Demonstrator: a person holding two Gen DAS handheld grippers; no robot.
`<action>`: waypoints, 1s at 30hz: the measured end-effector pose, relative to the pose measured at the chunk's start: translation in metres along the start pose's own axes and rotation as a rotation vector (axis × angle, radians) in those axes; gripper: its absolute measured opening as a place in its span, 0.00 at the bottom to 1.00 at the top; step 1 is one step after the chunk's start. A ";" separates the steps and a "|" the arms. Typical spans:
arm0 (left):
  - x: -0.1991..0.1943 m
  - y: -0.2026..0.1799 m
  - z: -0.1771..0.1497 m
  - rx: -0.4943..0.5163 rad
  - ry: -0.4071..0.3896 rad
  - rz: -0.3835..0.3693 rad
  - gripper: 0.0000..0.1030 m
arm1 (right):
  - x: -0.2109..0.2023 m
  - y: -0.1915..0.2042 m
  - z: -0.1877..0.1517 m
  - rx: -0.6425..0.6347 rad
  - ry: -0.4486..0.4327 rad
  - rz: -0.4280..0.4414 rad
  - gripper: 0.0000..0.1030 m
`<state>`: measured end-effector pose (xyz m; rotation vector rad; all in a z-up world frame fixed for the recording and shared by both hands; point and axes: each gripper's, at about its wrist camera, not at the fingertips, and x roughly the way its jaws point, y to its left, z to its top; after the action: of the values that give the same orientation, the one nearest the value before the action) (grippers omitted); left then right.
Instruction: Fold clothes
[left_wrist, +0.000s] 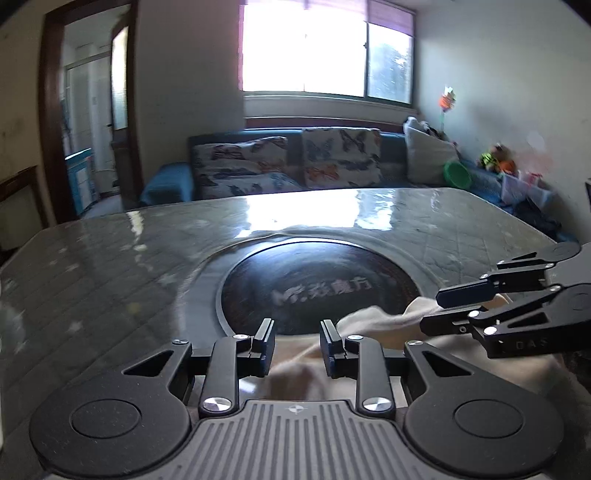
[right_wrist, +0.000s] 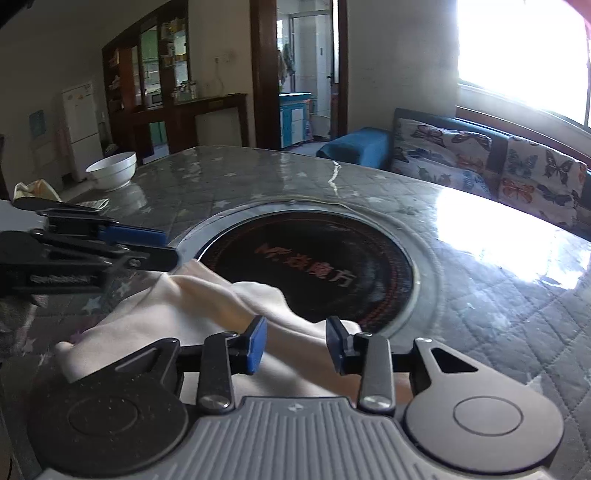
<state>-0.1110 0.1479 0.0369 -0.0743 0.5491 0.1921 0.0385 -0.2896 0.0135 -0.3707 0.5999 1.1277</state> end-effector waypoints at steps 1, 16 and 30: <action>-0.007 0.002 -0.004 -0.008 0.002 0.004 0.28 | 0.001 0.002 0.000 -0.005 0.002 0.004 0.38; -0.044 -0.016 -0.029 -0.011 -0.007 -0.041 0.28 | -0.029 0.016 -0.008 -0.035 -0.009 0.020 0.45; -0.028 -0.011 -0.026 -0.021 0.008 0.008 0.27 | -0.100 -0.004 -0.057 0.064 -0.018 0.008 0.46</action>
<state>-0.1451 0.1297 0.0299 -0.0935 0.5551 0.2055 -0.0024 -0.3957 0.0308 -0.3031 0.6206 1.1153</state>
